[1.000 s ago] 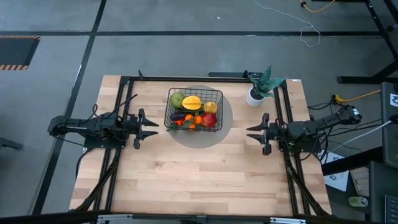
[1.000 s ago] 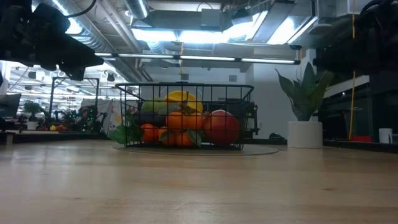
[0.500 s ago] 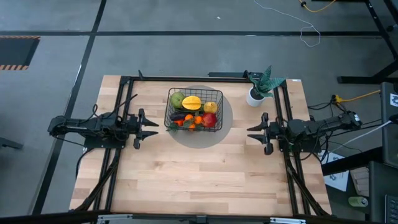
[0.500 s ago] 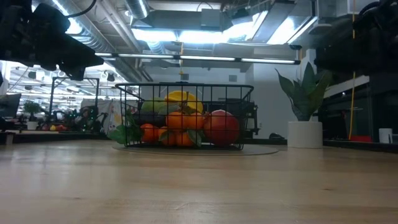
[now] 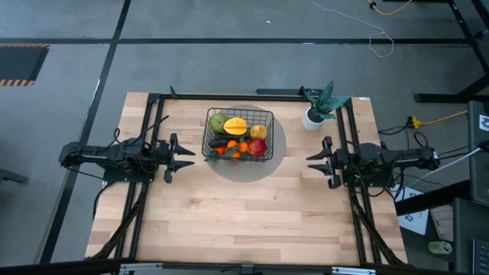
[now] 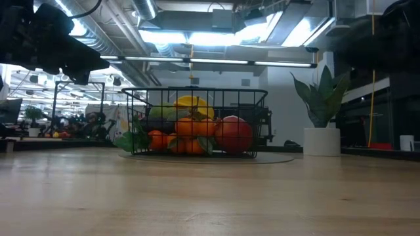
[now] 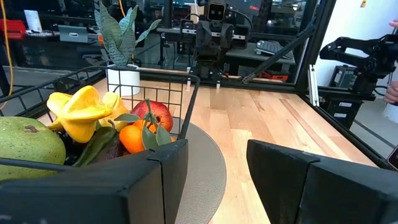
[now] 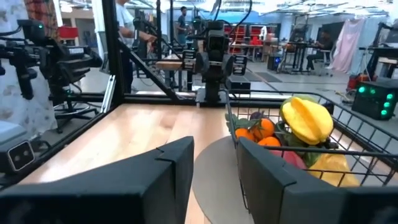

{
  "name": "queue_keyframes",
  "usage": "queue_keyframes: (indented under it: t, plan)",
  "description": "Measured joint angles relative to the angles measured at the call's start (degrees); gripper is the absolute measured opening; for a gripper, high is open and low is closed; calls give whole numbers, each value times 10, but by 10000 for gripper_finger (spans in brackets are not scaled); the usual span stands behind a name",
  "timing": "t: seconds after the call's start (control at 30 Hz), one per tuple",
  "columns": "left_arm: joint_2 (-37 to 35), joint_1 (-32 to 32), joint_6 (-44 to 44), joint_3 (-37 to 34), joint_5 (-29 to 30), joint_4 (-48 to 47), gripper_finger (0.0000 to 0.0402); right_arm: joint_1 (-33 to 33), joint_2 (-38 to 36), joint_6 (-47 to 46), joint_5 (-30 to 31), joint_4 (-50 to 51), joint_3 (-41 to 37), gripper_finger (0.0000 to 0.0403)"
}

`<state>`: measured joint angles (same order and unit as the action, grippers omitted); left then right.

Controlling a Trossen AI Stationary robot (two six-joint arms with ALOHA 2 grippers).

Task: Build produce basket
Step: Return to Home Position

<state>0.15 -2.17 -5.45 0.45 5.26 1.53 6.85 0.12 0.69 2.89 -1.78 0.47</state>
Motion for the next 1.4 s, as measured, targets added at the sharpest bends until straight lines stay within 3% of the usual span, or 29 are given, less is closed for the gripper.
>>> queue_keyframes:
  t: [0.47,1.4]
  plan:
    - [0,0,0,0,0,1,153,0,17,-50,0,0,0,122]
    - [0,0,0,0,0,2,153,0,17,-47,0,0,0,122]
